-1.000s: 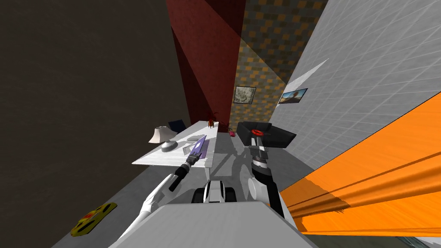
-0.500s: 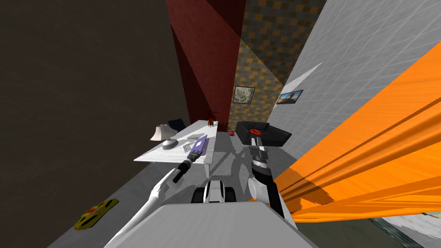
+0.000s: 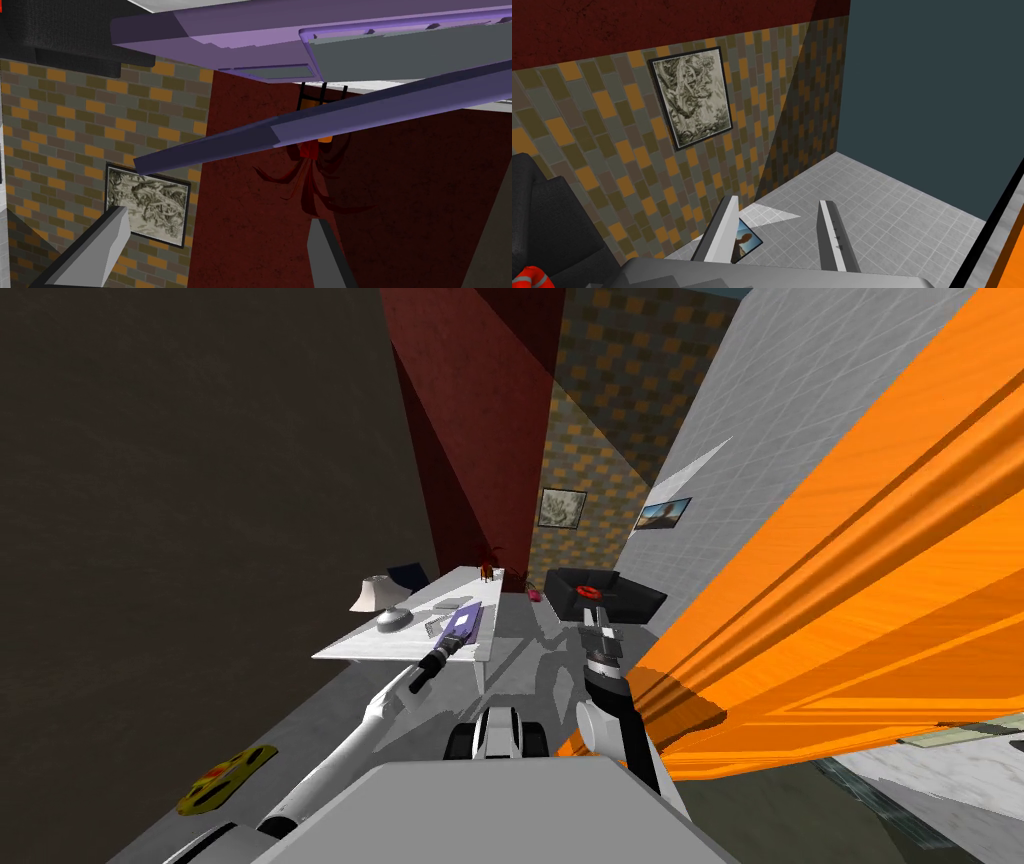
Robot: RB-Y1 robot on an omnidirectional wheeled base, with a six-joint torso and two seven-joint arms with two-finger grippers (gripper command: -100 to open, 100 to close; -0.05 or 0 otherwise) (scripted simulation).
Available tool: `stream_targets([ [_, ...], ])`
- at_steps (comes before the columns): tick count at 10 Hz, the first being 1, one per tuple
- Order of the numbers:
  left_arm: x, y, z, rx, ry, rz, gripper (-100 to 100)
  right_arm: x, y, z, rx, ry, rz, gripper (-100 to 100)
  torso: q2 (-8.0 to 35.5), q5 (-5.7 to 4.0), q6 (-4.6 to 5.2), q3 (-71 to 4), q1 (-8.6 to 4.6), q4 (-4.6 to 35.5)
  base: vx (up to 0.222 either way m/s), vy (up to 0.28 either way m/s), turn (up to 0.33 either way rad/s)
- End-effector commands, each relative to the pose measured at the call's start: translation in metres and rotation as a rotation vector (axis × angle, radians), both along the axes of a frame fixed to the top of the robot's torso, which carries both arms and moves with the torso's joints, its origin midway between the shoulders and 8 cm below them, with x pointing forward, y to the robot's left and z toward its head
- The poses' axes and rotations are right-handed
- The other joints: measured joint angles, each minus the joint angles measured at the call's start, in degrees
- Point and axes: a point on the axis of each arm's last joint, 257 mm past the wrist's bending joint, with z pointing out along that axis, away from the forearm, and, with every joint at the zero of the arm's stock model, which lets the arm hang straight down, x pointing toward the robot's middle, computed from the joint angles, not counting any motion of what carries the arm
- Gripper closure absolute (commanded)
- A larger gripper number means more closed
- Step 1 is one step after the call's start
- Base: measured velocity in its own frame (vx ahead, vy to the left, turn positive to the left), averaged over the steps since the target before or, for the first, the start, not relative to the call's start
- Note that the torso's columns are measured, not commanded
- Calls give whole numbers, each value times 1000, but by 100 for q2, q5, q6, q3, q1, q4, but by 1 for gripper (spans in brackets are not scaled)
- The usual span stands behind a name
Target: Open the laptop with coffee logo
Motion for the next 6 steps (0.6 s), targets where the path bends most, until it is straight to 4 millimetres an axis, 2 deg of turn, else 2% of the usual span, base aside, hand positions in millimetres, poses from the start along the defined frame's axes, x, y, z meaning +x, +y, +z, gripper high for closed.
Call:
stream_targets([
  [1,16,8,3,0,2,4,-100,0,0,0,0,0,0,0,-14,0,-2,-8,3,-4,-83,-16,-76],
  [2,24,9,6,5,-2,4,-100,0,0,0,0,0,0,0,-5,0,1,-5,-1,-3,-87,-20,-8],
  [3,22,13,-1,8,15,12,-100,0,0,0,0,0,0,0,-4,-1,1,-3,-3,-1,-43,-9,-6],
  [5,42,16,15,5,-9,10,-100,0,0,0,0,0,0,0,0,0,2,-2,-1,-1,-93,-20,-51],
  [6,43,20,10,10,4,18,-100,0,0,0,0,0,0,0,-1,-1,0,-1,-1,0,-39,-10,4],
])
